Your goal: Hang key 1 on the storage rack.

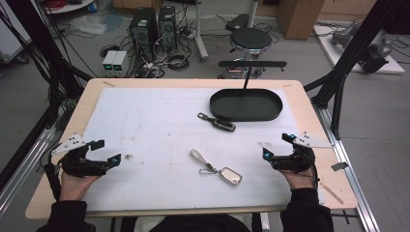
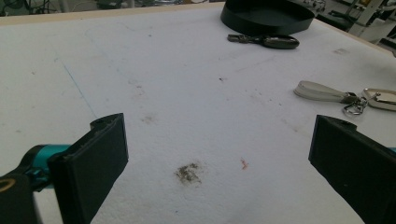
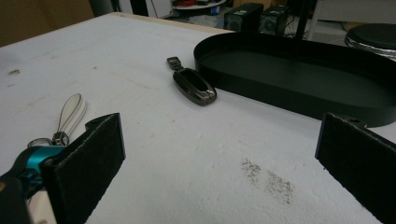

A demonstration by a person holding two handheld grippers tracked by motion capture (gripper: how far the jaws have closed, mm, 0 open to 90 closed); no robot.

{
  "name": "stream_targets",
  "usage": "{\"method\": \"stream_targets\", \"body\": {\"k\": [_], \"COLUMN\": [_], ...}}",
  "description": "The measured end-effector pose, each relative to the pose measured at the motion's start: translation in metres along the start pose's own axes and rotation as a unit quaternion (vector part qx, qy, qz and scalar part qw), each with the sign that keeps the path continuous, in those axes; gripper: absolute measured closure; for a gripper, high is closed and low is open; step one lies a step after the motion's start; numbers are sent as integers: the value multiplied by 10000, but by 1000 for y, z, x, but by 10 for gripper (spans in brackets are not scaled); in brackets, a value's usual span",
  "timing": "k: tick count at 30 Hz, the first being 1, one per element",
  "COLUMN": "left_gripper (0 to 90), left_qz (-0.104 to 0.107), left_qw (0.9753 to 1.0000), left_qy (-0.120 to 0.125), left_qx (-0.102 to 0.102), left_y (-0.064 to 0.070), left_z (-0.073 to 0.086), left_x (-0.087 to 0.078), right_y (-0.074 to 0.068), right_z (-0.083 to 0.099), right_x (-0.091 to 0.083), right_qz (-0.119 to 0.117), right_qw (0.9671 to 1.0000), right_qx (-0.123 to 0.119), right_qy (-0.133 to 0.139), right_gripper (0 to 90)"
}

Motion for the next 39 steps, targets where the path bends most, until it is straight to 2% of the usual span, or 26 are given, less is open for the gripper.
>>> {"method": "stream_targets", "body": {"k": [4, 6, 13, 17, 23, 39], "left_gripper": [51, 51, 51, 51, 51, 51], "left_qz": [28, 66, 61, 62, 41, 27], "left_qw": [10000, 10000, 10000, 10000, 10000, 10000], "left_qy": [3, 26, 30, -16, -46, -61], "left_qx": [20, 39, 37, 64, 77, 35], "left_y": [1, 2, 2, 2, 2, 0], "left_z": [0, -1, 0, 1, 2, 4], "left_x": [0, 0, -1, 0, 1, 1], "right_y": [1, 1, 2, 1, -7, -23], "right_z": [2, 3, 6, 5, 3, 0], "right_x": [1, 3, 6, 6, 7, 14], "right_qz": [14, 27, 5, 35, -2, -230], "right_qw": [10000, 9999, 9999, 9998, 9996, 9987], "right_qx": [50, -36, 6, -72, -195, -259], "right_qy": [-72, -103, -148, -181, -223, -383], "right_gripper": [7, 7, 7, 7, 7, 7]}}
Point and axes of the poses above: each handheld gripper's, and its own axes: x roughly forward along the jaws, z roughly out of its underside, y roughly to its right, the point moved 9 cm from there along x, roughly forward along the jaws, and after that the axes turned 2 degrees about z, right-handed, at the moved point
